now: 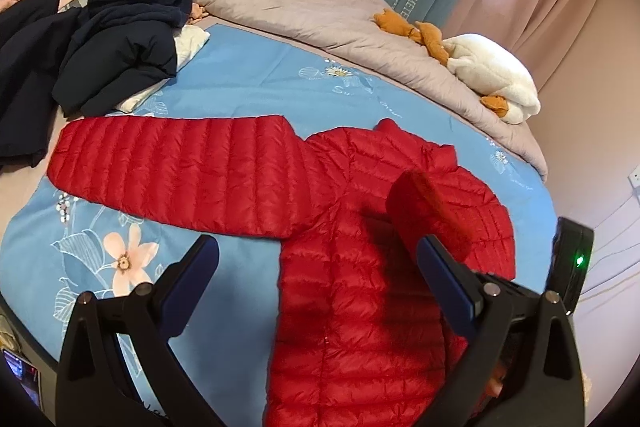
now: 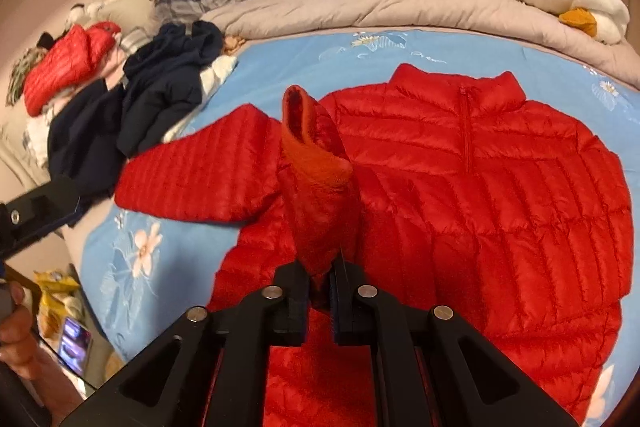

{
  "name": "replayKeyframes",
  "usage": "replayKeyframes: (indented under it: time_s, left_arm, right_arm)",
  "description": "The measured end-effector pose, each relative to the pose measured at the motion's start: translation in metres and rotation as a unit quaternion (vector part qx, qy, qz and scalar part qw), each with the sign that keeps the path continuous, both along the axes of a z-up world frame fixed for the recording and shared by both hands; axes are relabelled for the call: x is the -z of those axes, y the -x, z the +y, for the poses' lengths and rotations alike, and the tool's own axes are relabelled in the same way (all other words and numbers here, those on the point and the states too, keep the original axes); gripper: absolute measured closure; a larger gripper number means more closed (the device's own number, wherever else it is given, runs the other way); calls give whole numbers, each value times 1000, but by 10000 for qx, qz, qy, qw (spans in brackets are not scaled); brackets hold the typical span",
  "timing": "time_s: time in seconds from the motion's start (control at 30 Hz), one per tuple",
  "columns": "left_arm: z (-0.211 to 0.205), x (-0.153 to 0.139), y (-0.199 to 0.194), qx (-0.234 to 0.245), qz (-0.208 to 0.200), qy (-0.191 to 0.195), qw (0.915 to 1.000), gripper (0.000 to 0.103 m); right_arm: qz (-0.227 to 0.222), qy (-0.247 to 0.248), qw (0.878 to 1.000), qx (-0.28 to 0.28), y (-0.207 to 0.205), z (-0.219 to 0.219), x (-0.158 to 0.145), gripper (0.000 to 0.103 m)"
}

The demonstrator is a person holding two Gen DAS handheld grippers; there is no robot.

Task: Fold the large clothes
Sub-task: 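Open the right tool to release the sleeve on the jacket front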

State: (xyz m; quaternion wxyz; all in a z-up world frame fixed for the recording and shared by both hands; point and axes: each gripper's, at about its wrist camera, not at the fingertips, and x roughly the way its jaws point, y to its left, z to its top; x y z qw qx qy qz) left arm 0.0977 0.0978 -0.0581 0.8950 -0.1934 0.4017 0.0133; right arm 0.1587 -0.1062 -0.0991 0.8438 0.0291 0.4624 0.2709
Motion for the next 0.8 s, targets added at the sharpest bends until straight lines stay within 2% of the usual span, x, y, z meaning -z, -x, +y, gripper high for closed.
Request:
replayKeyframes:
  time_s: [0.07, 0.1, 0.23, 0.37, 0.43, 0.53, 0.7, 0.8]
  left_arm:
    - [0, 0, -1, 12, -3, 21, 10000, 3]
    - [-1, 1, -2, 31, -5, 22, 10000, 3]
    - [-1, 8, -5, 81, 55, 89, 9999, 3]
    - [-3, 18, -10, 129, 133, 125, 9998, 4]
    - [-4, 24, -14, 141, 178, 156, 9996, 4]
    - [-8, 36, -21, 228, 219, 250, 9992, 4]
    - [-21, 54, -37, 405, 256, 368, 9982, 8]
    - [-29, 71, -49, 446, 441, 419, 9972, 10]
  right_arm:
    - [37, 15, 9999, -99, 1, 4, 1, 76]
    - [-6, -2, 9999, -141, 4, 4, -1, 72]
    - [-174, -93, 9996, -204, 12, 2, -9, 68]
    - [-255, -303, 9992, -76, 18, -15, -20, 57]
    - [-321, -360, 9988, 68, 21, -26, -25, 54]
    - [-470, -445, 9972, 362, 26, -45, -34, 42]
    - [-669, -497, 9922, 922, 36, -81, -42, 37]
    - [-705, -484, 9888, 1220, 40, -98, -40, 36]
